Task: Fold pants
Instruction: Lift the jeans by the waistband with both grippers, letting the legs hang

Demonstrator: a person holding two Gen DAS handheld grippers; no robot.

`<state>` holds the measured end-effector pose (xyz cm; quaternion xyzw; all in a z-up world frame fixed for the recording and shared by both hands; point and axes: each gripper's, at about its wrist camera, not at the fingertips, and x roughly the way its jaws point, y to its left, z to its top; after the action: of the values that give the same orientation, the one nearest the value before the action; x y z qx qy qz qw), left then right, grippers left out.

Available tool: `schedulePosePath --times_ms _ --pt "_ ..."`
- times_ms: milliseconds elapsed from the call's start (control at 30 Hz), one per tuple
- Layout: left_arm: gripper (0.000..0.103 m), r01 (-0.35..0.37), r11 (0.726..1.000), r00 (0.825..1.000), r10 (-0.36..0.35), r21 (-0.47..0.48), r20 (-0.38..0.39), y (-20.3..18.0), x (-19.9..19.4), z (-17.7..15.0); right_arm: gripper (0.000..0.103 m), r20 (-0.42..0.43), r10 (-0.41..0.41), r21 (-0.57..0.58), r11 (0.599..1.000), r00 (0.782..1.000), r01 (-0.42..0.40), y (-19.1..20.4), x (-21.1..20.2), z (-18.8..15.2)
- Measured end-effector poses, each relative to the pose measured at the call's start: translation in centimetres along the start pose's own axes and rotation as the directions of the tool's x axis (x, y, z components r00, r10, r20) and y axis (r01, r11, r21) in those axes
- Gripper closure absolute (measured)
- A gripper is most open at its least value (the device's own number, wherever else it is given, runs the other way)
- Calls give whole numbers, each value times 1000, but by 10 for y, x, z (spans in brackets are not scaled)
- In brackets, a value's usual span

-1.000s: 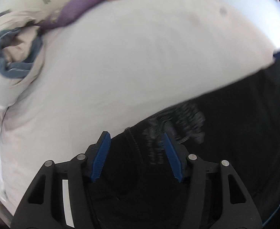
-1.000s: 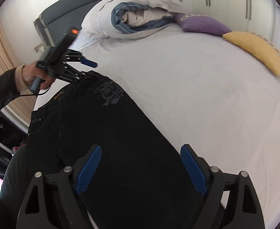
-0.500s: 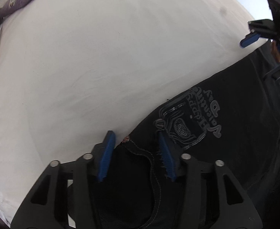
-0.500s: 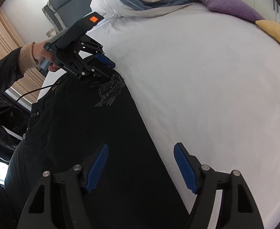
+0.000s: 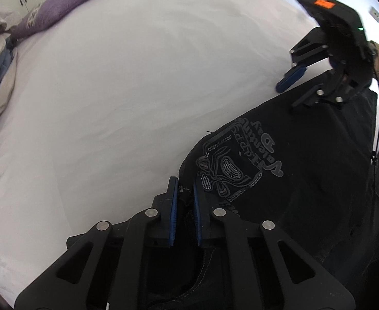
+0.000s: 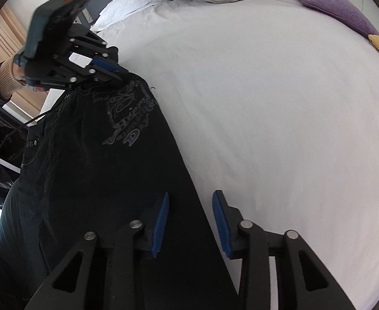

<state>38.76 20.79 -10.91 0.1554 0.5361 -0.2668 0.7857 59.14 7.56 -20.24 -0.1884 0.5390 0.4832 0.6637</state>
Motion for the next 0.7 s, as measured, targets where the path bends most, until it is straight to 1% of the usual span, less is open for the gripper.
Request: schedulePosePath --times_ms 33,100,167,233,300,467,600,633,700 --pt "94 -4 1000 1000 4 6 13 -3 -8 -4 71 -2 3 0 1000 1000 -3 -1 -1 1" --pt "94 -22 999 999 21 24 50 -12 -23 -12 84 -13 3 -13 1000 1000 -3 1 -2 2" --pt "94 -33 999 997 32 24 67 -12 -30 -11 89 -21 4 -28 1000 1000 -4 3 -1 4" --pt "94 -46 999 996 44 29 77 -32 -21 -16 92 -21 -3 -40 999 1000 3 5 -3 4" --pt "94 -48 998 995 45 28 86 -35 -24 -20 97 -10 1 -39 999 1000 -2 5 -7 4" --pt "94 -58 998 992 56 15 112 -39 -21 -20 98 29 -13 -48 999 999 15 6 -22 4" --pt "94 -62 998 987 61 6 146 -41 -26 -29 99 65 -55 -68 996 996 60 21 -33 8" --pt "94 -63 998 986 61 5 152 -41 -39 -23 99 74 -65 -72 995 995 70 26 -36 9" --pt "94 -64 998 984 64 -3 168 -42 -47 -27 99 92 -71 -75 994 993 78 35 -38 12"
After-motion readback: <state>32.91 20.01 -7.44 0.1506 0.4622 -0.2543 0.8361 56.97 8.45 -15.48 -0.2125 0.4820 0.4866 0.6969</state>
